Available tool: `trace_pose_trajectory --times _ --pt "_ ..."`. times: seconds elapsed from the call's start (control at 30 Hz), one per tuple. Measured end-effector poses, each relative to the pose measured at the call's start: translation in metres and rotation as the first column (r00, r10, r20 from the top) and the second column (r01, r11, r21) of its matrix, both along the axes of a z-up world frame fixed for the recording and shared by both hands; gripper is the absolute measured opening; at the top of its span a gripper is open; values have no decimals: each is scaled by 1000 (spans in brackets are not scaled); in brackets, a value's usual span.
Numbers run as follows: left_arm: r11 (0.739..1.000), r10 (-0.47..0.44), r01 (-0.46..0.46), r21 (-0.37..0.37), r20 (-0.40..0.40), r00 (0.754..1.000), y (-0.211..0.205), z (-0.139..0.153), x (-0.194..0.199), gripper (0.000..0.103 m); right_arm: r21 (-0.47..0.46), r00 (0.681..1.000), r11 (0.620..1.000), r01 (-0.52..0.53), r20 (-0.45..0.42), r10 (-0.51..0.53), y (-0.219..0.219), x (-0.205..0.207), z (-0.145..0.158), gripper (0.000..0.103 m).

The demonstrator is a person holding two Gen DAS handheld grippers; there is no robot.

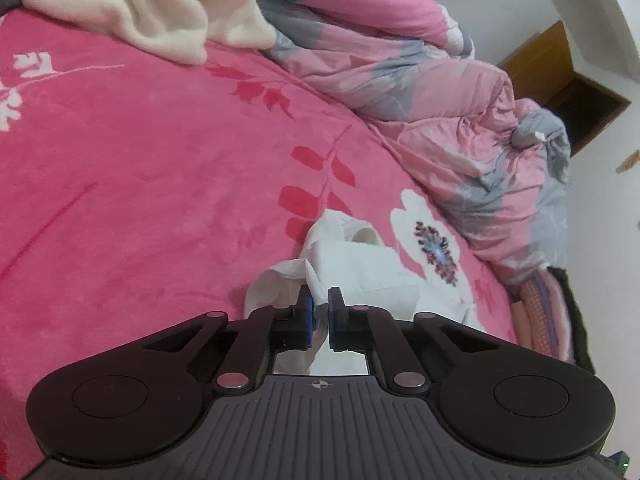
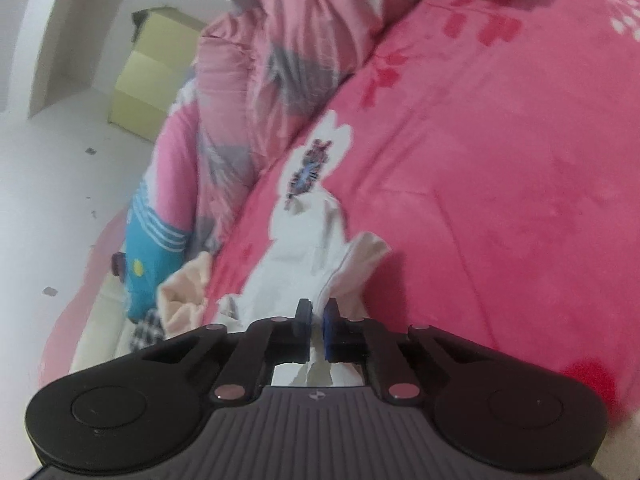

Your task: Fold clothes

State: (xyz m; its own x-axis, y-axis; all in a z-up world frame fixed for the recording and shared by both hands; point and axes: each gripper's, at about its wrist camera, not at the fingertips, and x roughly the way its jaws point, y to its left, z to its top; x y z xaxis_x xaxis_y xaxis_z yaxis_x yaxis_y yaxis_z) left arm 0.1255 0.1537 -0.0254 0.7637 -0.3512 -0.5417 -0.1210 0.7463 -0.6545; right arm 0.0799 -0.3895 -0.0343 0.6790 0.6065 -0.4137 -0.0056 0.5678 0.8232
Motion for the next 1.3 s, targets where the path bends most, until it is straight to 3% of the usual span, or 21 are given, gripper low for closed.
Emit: trace_pose_trajectory --times 0.23,0.53,0.7,0.83,0.93,1.03,1.1,1.17,1.23,1.3 --pt "993 21 -19 -119 11 1000 11 -1 11 1 63 997 998 -20 69 16 3 28 17 4" --pt "964 63 -61 -260 0 998 28 -8 36 1 170 995 985 -12 101 -6 4 89 21 3" --pt "942 93 -94 -323 -19 995 39 -15 55 1 243 997 970 29 69 -47 -2 128 7 3" --pt "920 116 -134 -368 -72 991 48 -34 75 1 305 997 949 82 -9 -83 -6 150 -20 3" --pt "878 123 -162 -450 -115 986 55 -54 87 3 352 990 926 135 -93 -109 -11 161 -46 5" --pt "859 133 -174 -482 -118 984 59 -62 89 19 393 976 900 191 -177 -129 -15 173 -72 13" --pt "860 151 -183 -477 -105 983 61 -60 86 35 413 966 884 220 -219 -138 -18 178 -86 14" --pt "861 168 -192 -471 -93 981 65 -56 83 38 409 969 887 214 -200 -142 -19 173 -81 23" --pt "862 179 -200 -466 -90 980 69 -51 78 41 372 973 905 208 -169 -154 -23 159 -68 40" --pt "867 187 -202 -455 -78 979 72 -44 71 46 335 977 920 202 -138 -164 -28 144 -55 42"
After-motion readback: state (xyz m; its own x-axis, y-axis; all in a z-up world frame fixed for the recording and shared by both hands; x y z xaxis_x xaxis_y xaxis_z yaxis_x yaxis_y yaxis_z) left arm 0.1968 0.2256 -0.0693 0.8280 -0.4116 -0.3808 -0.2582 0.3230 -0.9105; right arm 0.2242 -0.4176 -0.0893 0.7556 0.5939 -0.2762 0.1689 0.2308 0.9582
